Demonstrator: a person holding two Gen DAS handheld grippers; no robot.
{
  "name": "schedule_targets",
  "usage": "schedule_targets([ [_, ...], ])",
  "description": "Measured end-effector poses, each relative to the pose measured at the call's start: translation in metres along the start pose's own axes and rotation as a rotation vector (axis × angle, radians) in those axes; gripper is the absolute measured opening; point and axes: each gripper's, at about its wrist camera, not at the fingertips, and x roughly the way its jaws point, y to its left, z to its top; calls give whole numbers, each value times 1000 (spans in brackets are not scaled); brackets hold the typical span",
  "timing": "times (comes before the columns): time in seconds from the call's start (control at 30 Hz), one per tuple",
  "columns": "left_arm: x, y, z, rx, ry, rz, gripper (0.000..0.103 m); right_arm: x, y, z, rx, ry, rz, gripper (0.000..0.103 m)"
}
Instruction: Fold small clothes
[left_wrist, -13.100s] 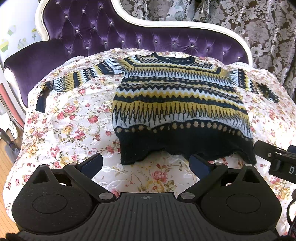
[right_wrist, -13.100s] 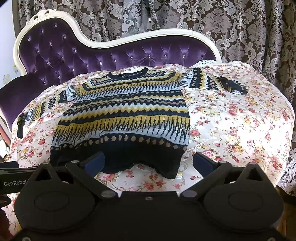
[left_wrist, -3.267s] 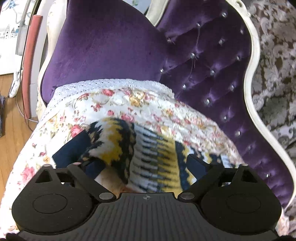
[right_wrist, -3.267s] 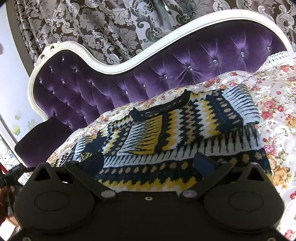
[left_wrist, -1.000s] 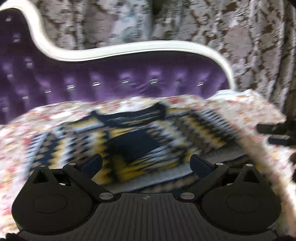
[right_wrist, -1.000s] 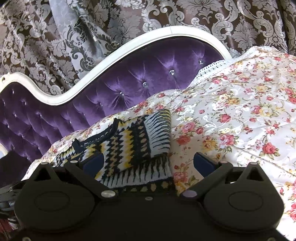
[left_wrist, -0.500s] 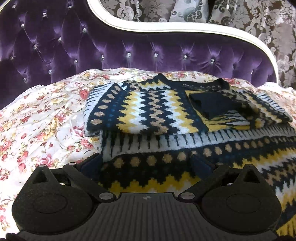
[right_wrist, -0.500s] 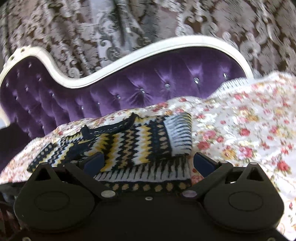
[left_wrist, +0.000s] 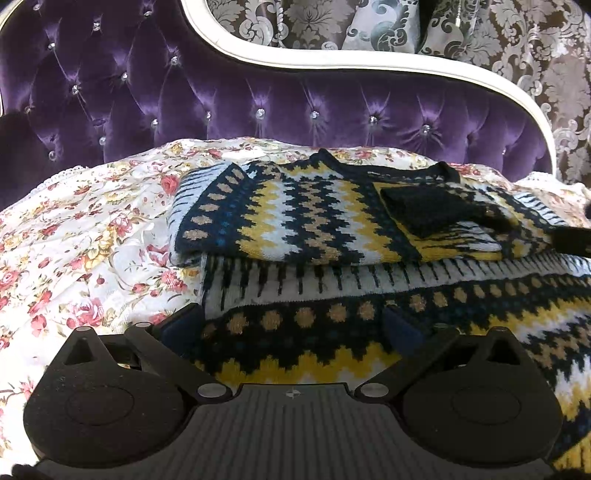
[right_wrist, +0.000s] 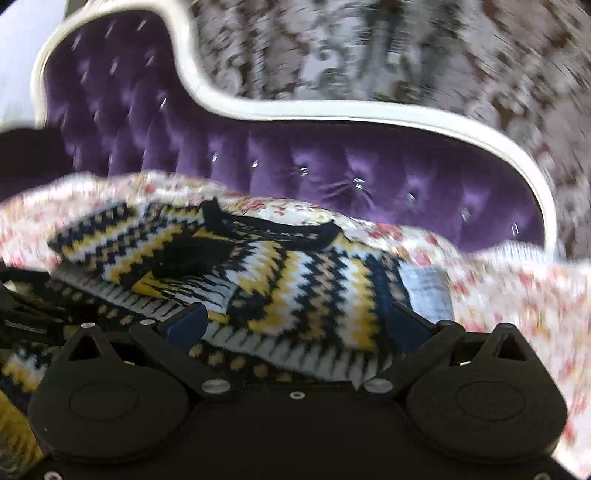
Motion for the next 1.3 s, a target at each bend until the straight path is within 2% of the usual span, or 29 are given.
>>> schedule_targets([
  [0.17, 0, -1, 0, -5, -4, 1, 103, 35, 27, 15, -177, 61, -51, 102],
  [0.33, -1, 0, -1, -11, -14, -2, 103, 61, 40, 26, -228, 100, -116, 96],
  [0.43, -2, 0, -2, -14, -17, -3, 103, 68, 40, 32, -194, 100, -118, 76],
  [0.5, -2, 0, -2, -18, -18, -4, 103, 69, 26, 37, -102, 106, -49, 40],
  [0.53, -3, 0, -2, -19, -19, -5, 103, 68, 16, 38, -24, 113, -20, 12],
  [0.67, -4, 0, -3, -23, -23, -4, 103, 58, -42, 29, 296, 111, -12, 13],
  [0.77, -5, 0, -3, -23, -23, -3, 103, 57, -76, 12, 446, 162, -2, 15],
  [0.9, -5, 0, -4, -24, -26, -2, 103, 58, -94, -7, 467, 207, -3, 27],
  [0.93, -6, 0, -4, -24, -26, -2, 103, 58, -97, -10, 479, 208, 6, 28],
  [1.03, -6, 0, -4, -24, -27, -1, 103, 58, -109, -20, 571, 201, 44, 31],
  [1.1, -6, 0, -4, -23, -27, -1, 103, 60, -115, -19, 608, 194, 54, 39],
  [1.23, -6, -1, -4, -23, -28, 0, 103, 61, -123, -19, 653, 181, 64, 39],
  [1.27, -6, -1, -3, -23, -29, 1, 103, 62, -124, -19, 659, 182, 69, 31],
  [1.3, -6, -1, -4, -23, -29, 0, 103, 62, -124, -19, 657, 178, 75, 11],
])
